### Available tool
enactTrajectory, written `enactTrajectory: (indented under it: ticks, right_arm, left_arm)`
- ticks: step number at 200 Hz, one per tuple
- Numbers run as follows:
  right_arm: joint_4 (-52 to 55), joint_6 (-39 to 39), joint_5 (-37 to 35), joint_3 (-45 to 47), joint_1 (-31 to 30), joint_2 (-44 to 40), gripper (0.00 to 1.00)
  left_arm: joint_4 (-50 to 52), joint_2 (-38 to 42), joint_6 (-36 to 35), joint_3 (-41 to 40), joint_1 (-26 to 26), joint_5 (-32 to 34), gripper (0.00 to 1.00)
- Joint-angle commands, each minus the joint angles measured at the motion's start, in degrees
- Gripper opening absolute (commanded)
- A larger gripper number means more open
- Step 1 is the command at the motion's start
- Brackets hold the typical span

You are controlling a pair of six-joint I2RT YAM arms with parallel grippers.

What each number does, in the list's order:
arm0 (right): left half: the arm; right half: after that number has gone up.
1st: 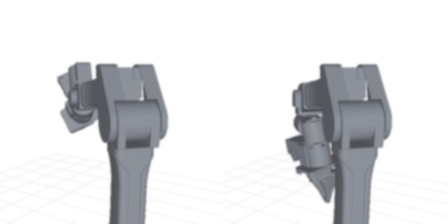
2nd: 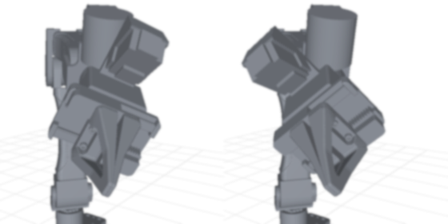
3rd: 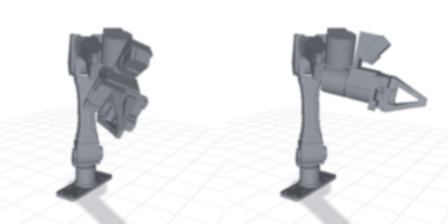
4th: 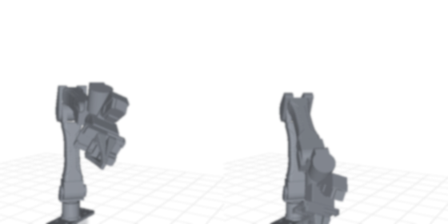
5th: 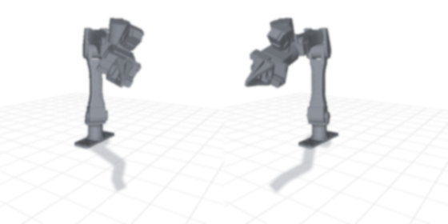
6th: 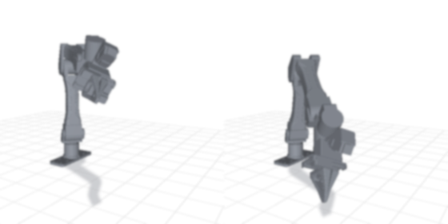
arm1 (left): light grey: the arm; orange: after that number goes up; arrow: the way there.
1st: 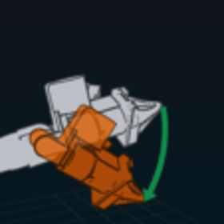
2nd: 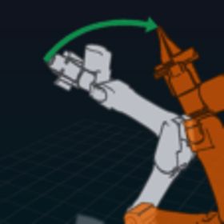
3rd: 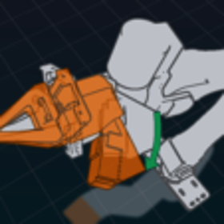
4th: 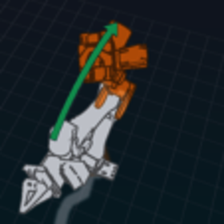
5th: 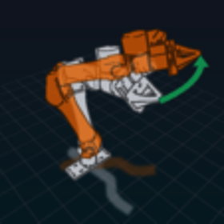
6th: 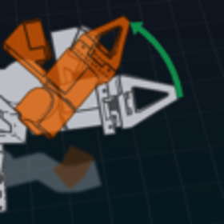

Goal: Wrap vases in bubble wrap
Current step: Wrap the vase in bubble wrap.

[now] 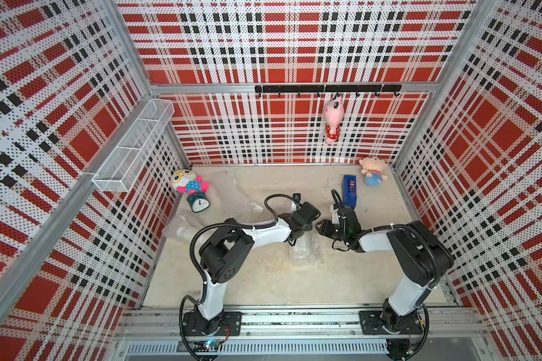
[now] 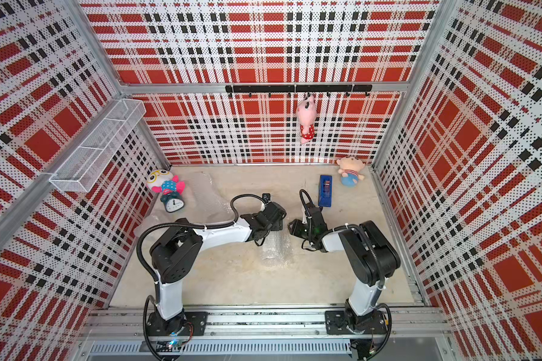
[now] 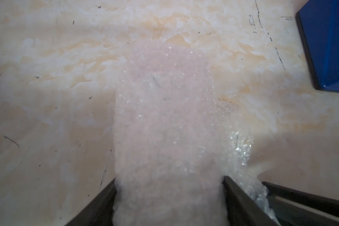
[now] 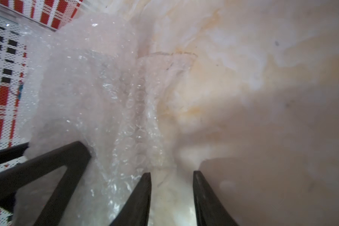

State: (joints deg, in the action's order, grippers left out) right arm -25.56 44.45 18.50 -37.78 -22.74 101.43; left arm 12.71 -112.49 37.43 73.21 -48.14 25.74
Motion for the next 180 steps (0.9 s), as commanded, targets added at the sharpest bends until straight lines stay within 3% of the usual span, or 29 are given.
enactTrajectory:
  ticks: [1,51,79,134,180]
  right_arm:
    - [-8.1,2.2,6.5,1.3,-0.2,1.0,0.38]
    - [-13.3,2.7,7.5,2.9,-2.2,-2.9,0.36]
    - [-13.2,2.7,7.4,1.8,-4.1,-1.6,0.34]
    - [-13.8,2.4,5.4,1.9,-5.6,-1.1,0.33]
    - [-13.5,2.1,5.0,1.8,-6.0,-1.2,0.33]
  left_arm:
    - [0.0,-0.3,-0.2,-3.5,0.9,-7.7,0.78]
    - [-2.9,2.0,-0.3,-5.5,1.9,-10.0,0.81]
    - [-7.3,3.3,0.5,-7.8,3.8,-16.3,0.86]
    - [-10.9,6.4,1.6,-9.8,5.4,-19.9,1.00]
    - [-12.7,7.0,1.0,-10.3,6.1,-21.7,0.98]
